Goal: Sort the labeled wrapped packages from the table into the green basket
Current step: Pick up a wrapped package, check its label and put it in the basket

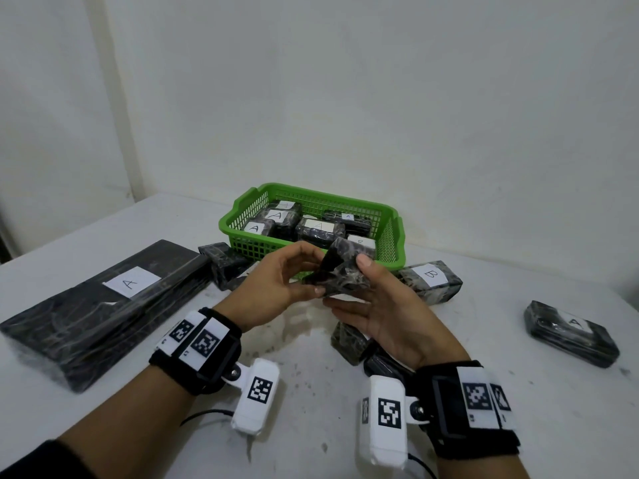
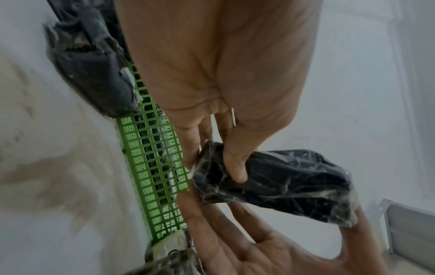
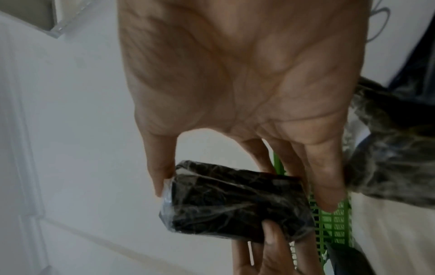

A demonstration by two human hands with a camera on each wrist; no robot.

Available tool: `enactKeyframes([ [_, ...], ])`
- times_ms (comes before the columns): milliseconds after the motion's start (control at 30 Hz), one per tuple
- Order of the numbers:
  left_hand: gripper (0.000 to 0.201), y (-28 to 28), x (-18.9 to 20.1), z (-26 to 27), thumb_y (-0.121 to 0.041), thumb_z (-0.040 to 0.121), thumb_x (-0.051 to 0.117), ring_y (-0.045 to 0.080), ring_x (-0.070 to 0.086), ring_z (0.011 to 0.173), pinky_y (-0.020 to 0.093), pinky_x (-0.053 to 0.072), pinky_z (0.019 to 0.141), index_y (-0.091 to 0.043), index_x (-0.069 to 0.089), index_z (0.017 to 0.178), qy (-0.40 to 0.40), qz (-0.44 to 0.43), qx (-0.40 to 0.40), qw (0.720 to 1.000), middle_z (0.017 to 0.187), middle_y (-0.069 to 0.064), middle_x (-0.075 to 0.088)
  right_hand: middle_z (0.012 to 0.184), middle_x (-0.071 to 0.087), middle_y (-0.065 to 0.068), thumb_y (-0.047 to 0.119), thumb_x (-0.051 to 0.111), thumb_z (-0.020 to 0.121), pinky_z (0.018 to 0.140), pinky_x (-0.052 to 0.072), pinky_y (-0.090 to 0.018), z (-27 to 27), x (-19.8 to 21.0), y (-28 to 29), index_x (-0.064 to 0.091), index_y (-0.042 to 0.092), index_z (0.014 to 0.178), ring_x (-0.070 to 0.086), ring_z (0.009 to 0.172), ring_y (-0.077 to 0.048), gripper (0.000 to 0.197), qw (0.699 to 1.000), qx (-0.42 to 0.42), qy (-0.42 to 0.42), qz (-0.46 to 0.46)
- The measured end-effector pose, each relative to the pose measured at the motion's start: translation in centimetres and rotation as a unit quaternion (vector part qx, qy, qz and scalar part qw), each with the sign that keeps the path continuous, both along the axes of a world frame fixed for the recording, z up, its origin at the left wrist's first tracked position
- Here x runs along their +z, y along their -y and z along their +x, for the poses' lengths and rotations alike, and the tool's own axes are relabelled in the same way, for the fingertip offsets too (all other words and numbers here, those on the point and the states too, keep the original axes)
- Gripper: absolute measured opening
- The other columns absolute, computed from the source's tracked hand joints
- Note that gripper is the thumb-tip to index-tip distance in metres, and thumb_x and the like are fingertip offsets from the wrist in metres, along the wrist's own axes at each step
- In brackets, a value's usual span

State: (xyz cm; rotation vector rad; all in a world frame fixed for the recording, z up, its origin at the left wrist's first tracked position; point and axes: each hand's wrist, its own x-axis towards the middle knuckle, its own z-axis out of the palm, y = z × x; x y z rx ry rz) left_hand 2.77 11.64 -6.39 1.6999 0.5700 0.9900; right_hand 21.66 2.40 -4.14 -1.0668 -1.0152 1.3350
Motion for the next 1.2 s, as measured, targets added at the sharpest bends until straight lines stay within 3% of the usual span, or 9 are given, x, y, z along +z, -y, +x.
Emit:
enactKeyframes([
  [167, 0.091, -0.3, 0.0, -0.8, -0.044, 0.073, 0.09, 0.02, 0.052, 0.141, 0.053, 0.039, 0.119, -0.026, 0.046, 0.151, -0.028, -0.073, -0.08, 0.994, 0.149, 0.001, 0.056, 0.115, 0.079, -0.014, 0.04, 0.085, 0.069, 0.102, 0.054, -0.031, 0.0, -0.4, -0.6, 0.081, 0.014, 0.105, 0.073, 0.109, -0.021, 0.045, 0.998, -0.009, 0.043, 0.053],
  [267, 0.108, 0.2, 0.2, -0.6, -0.068, 0.059, 0.089, 0.026, 0.056, 0.137, 0.046, 0.044, 0.116, -0.02, 0.05, 0.148, -0.015, -0.144, -0.121, 0.982, 0.148, 0.009, 0.058, 0.117, 0.079, -0.008, 0.046, 0.096, 0.061, 0.108, 0.053, -0.039, 0.4, -1.1, -1.1, 0.077, 0.013, 0.119, 0.074, 0.113, -0.022, 0.069, 0.993, -0.026, 0.088, 0.071],
  [400, 0.047, 0.7, 0.7, 0.1, -0.046, 0.076, 0.077, 0.026, 0.07, 0.116, 0.045, 0.05, 0.106, -0.021, 0.076, 0.115, 0.003, -0.101, -0.074, 0.992, 0.119, 0.007, 0.076, 0.124, 0.077, 0.0, 0.07, 0.095, 0.049, 0.109, 0.052, -0.041, 0.7, -1.5, -1.4, 0.068, 0.018, 0.133, 0.073, 0.116, -0.014, 0.102, 0.987, -0.054, 0.135, 0.071],
  [500, 0.062, 0.6, 0.5, 0.2, -0.044, 0.078, 0.074, 0.034, 0.067, 0.122, 0.054, 0.047, 0.112, -0.006, 0.069, 0.126, 0.023, -0.114, -0.06, 0.991, 0.126, 0.019, 0.071, 0.125, 0.076, 0.005, 0.079, 0.092, 0.041, 0.107, 0.052, -0.034, 0.2, -1.5, -1.5, 0.067, 0.019, 0.134, 0.071, 0.117, -0.008, 0.114, 0.989, -0.054, 0.122, 0.061],
  [667, 0.072, 0.7, 0.2, 0.3, -0.052, 0.075, 0.082, 0.027, 0.063, 0.129, 0.047, 0.044, 0.116, -0.014, 0.065, 0.133, 0.005, -0.131, -0.096, 0.987, 0.134, 0.01, 0.069, 0.116, 0.08, -0.005, 0.057, 0.085, 0.067, 0.104, 0.055, -0.037, -0.3, -1.0, -1.1, 0.08, 0.016, 0.115, 0.074, 0.112, -0.021, 0.064, 0.989, -0.067, 0.098, 0.089],
  [767, 0.062, 0.6, 0.4, 0.3, -0.04, 0.076, 0.077, 0.033, 0.065, 0.125, 0.054, 0.043, 0.116, -0.009, 0.068, 0.129, 0.021, -0.117, -0.078, 0.99, 0.13, 0.016, 0.07, 0.129, 0.074, -0.005, 0.069, 0.094, 0.055, 0.112, 0.05, -0.047, -0.3, -1.5, -1.6, 0.069, 0.014, 0.134, 0.07, 0.122, -0.023, 0.1, 0.99, -0.07, 0.1, 0.07],
  [933, 0.089, 0.8, 0.7, 0.0, -0.06, 0.068, 0.086, 0.03, 0.061, 0.131, 0.041, 0.047, 0.114, -0.005, 0.063, 0.134, 0.037, -0.137, -0.105, 0.984, 0.139, 0.018, 0.064, 0.123, 0.077, -0.01, 0.043, 0.095, 0.063, 0.109, 0.052, -0.044, 0.0, -1.3, -1.3, 0.07, 0.01, 0.129, 0.073, 0.117, -0.026, 0.077, 0.995, -0.024, 0.071, 0.071],
  [1067, 0.065, 0.6, 0.8, 0.2, -0.041, 0.079, 0.074, 0.026, 0.07, 0.116, 0.034, 0.057, 0.096, -0.001, 0.065, 0.13, 0.035, -0.129, -0.093, 0.987, 0.126, 0.015, 0.072, 0.128, 0.074, -0.007, 0.056, 0.102, 0.048, 0.112, 0.05, -0.05, -0.1, -1.6, -1.6, 0.063, 0.015, 0.138, 0.07, 0.122, -0.024, 0.106, 0.992, -0.035, 0.097, 0.074],
  [1200, 0.072, 0.8, 0.7, 0.0, -0.035, 0.069, 0.084, 0.029, 0.066, 0.123, 0.035, 0.055, 0.101, -0.008, 0.062, 0.133, 0.048, -0.145, -0.113, 0.982, 0.131, 0.012, 0.07, 0.128, 0.074, -0.005, 0.065, 0.1, 0.041, 0.112, 0.05, -0.047, 0.1, -1.5, -1.4, 0.064, 0.017, 0.135, 0.071, 0.12, -0.021, 0.112, 0.991, -0.053, 0.086, 0.083],
])
